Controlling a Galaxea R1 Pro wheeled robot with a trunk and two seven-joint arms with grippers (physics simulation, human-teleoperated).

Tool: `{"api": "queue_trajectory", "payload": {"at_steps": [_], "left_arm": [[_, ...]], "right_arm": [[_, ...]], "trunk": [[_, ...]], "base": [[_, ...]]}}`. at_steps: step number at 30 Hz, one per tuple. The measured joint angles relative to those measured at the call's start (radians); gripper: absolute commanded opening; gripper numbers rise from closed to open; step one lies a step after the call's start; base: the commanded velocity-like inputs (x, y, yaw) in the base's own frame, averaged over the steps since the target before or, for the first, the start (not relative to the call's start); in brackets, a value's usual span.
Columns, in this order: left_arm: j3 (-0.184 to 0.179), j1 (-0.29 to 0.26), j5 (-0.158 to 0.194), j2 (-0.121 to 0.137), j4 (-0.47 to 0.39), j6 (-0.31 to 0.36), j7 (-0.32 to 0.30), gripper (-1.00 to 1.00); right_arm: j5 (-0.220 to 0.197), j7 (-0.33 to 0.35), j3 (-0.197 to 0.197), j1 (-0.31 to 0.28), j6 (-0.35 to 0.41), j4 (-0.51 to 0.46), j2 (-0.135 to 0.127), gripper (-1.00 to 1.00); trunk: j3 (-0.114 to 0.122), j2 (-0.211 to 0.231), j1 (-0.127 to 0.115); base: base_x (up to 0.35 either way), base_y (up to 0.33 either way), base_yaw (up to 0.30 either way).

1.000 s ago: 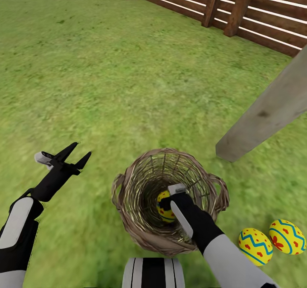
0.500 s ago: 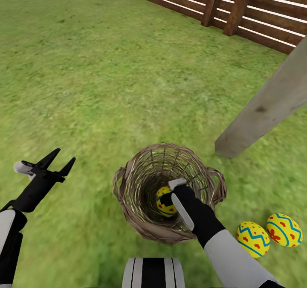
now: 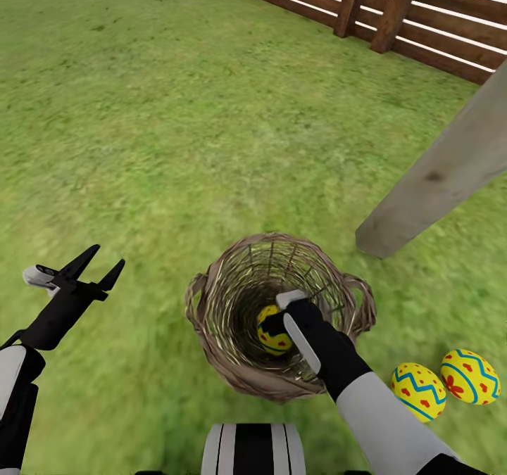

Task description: Take the three Easter eggs out of the wicker basket on the lawn in the garden, then place them on the lawn next to a single tree (choose any tree) so that all three eggs are next to the same tree and none are left in the basket.

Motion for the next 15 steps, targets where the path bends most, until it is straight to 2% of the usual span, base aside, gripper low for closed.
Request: {"api": "queue_trajectory", "payload": {"at_steps": [5,9,15], "left_arm": [[0.0,0.0,0.0,0.0,0.0,0.0,0.0,1.0],[0.0,0.0,0.0,0.0,0.0,0.0,0.0,1.0],[0.0,0.0,0.0,0.002,0.0,0.0,0.0,1.0]], "right_arm": [[0.007,0.006,-0.001,0.0,-0.001,-0.001,0.0,1.0],[0.004,0.0,-0.031,0.0,-0.006,-0.004,0.0,1.0],[0.01,-0.004,-0.034,-0.001,-0.006,-0.017,0.002,1.0]], "trunk": [[-0.019,-0.001,0.002],[-0.023,-0.001,0.003],[-0.046,-0.003,0.005]], "base": [[0.0,0.0,0.0],[0.0,0.0,0.0],[0.0,0.0,0.0]]}}
